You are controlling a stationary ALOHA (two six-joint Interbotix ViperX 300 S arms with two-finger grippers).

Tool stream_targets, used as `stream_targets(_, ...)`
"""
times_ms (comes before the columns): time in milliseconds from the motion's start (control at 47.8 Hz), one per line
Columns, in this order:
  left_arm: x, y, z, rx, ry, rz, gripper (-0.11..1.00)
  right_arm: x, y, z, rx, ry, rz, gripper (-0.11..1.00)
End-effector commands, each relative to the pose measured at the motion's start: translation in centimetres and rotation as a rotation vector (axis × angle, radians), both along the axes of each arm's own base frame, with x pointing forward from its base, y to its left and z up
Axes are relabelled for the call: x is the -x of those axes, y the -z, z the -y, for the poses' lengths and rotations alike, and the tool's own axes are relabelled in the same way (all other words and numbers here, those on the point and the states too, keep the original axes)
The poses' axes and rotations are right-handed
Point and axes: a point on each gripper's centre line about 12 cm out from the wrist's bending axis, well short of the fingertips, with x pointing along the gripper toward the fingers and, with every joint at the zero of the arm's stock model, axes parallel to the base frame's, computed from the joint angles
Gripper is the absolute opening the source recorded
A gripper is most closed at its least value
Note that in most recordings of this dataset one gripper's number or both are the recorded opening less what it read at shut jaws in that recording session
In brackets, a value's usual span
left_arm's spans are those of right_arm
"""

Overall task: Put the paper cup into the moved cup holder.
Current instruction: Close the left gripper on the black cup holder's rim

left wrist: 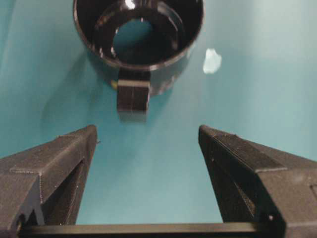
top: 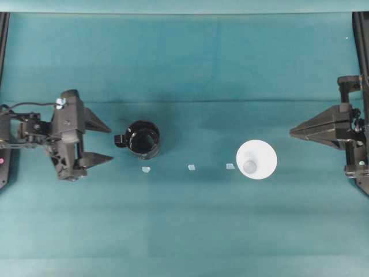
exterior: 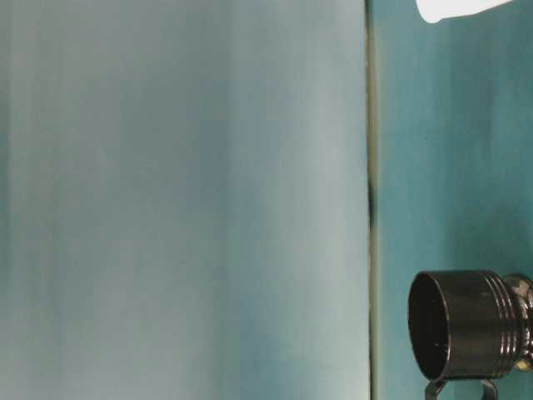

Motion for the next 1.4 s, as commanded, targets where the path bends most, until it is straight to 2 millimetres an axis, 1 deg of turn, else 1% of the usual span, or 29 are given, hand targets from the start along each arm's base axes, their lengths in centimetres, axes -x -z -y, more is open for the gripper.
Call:
stream_targets(0, -0.8, -0.2, -0.2, -0.003, -0.002, 0.026, 0.84, -0.3, -0.9, 0.0, -0.009, 0.005, 0.025, 0.02)
stream_targets(167, -1.2, 0.2, -0.4, -0.003, -0.009, 0.02, 0.83, -0.3, -0.9, 0.0, -0.009, 0.005, 0.023, 0.02)
stream_targets(419, -1.4, 0.3, -1.2, -0.008, -0.038, 0.07, 0.83, -0.3, -0.9, 0.0, -0.009, 0.005, 0.023, 0.02)
stream_targets(754, -1.5, 0.6, -1.3, -0.007, -0.039, 0.059, 0.83, -0.3, -0.9, 0.0, -0.009, 0.005, 0.022, 0.02)
stream_targets(858, -1.6, 0.6, -1.3, -0.007, -0.039, 0.061, 0.82, -0.3, -0.9, 0.0, -0.008, 0.005, 0.022, 0.02)
stream_targets(963, -1.8, 0.5, -1.3, -0.007, -0.04, 0.069, 0.78, -0.3, -0.9, 0.0, -0.009, 0.005, 0.022, 0.02)
stream_targets(1089, -1.9, 0.5, -1.4, -0.005, -0.041, 0.069, 0.68, -0.3, -0.9, 0.0, -0.009, 0.005, 0.022, 0.02)
stream_targets(1172, -2.1, 0.4, -1.4, -0.008, -0.039, 0.072, 0.58, -0.3, -0.8, 0.0, -0.009, 0.005, 0.02, 0.02)
stream_targets(1256, -2.1, 0.4, -1.4, -0.02, -0.03, 0.07, 0.44, -0.3, -0.8, 0.0, -0.009, 0.005, 0.02, 0.02)
stream_targets(1340, -2.1, 0.5, -1.4, -0.03, -0.022, 0.068, 0.25, -0.3, -0.9, 0.0, -0.009, 0.005, 0.022, 0.02)
stream_targets(1382, -2.1, 0.4, -1.3, -0.033, -0.018, 0.069, 0.2, -0.3, -0.9, 0.0, -0.009, 0.005, 0.022, 0.02)
